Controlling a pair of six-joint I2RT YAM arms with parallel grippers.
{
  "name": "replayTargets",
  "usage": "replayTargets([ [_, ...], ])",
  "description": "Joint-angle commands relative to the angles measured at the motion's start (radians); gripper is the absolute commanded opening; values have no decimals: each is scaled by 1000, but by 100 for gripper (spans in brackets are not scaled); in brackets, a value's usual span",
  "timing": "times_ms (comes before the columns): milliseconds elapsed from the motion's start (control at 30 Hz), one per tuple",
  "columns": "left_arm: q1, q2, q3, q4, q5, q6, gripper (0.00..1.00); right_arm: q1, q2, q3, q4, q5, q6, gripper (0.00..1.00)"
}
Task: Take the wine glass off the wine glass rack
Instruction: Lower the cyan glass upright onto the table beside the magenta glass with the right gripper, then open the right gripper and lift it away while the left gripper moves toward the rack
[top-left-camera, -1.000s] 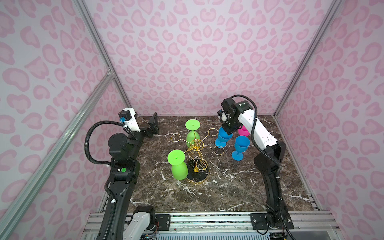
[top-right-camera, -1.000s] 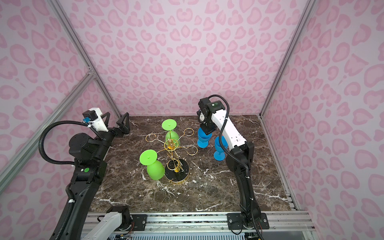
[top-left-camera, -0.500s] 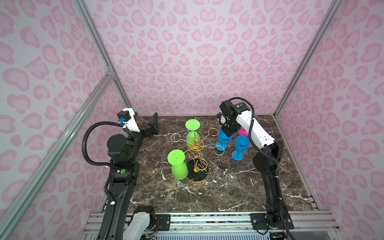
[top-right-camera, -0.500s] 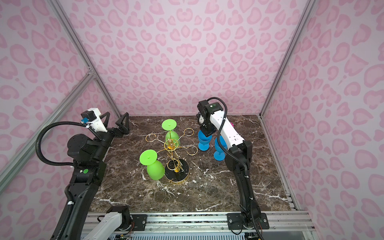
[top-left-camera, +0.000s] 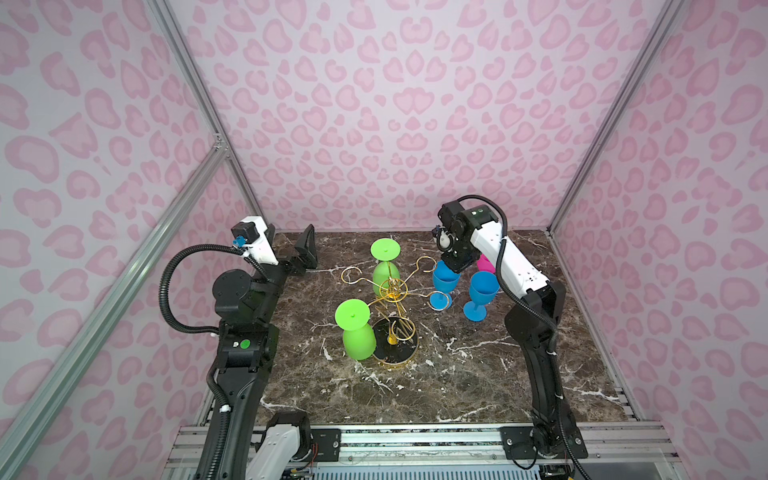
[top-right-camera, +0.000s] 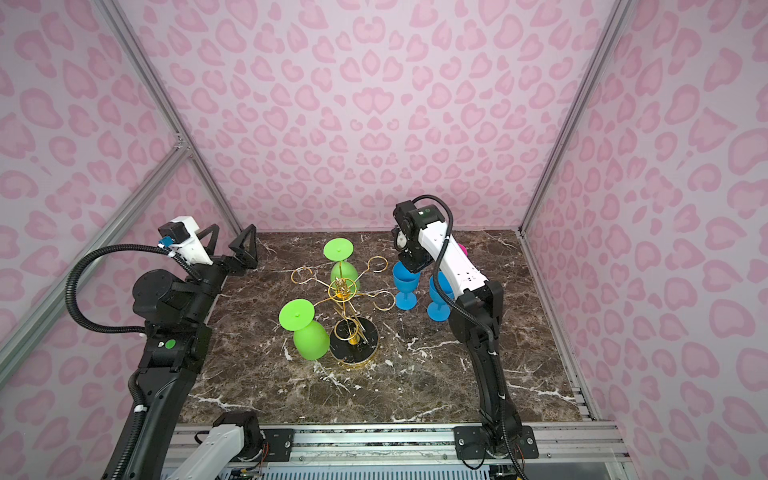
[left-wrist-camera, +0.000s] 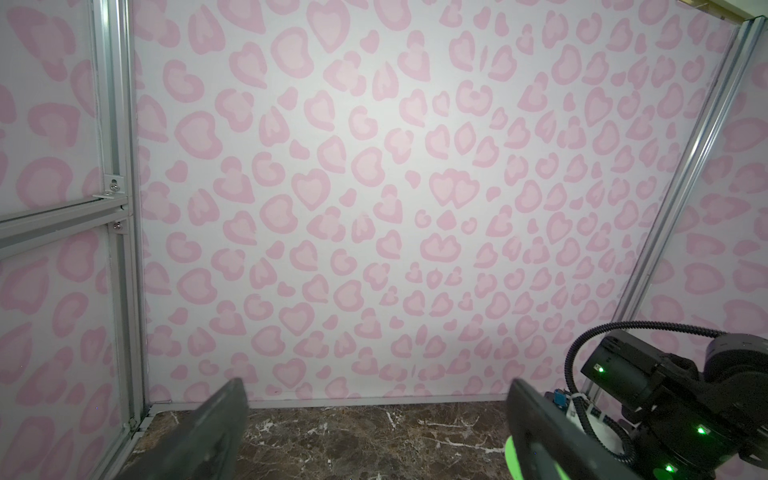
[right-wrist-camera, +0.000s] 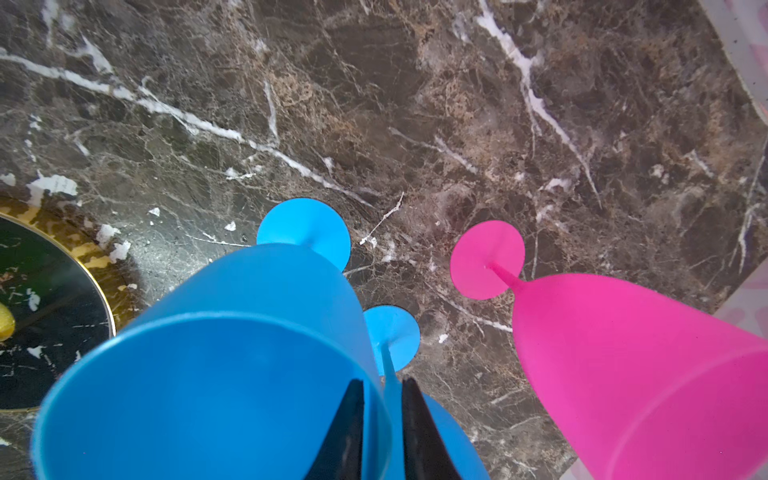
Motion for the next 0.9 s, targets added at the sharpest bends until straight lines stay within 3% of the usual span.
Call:
replayTargets([
  [0, 1, -11, 10, 17, -9, -31, 99, -1, 3, 31, -5, -32, 8, 23],
  [233, 2, -63, -23, -78, -16, -167, 96, -23, -75, 118, 33, -111, 43, 40],
  [400, 5, -122, -13, -287, 41, -299, 94, -58, -202, 94, 129, -192, 91, 48],
  [733, 37, -273, 70, -784, 213, -408, 85, -154, -669, -480, 746, -461, 257, 76],
  [867, 37, -338, 64, -936, 252, -458, 81, -188, -766, -606, 860, -525, 294, 84],
])
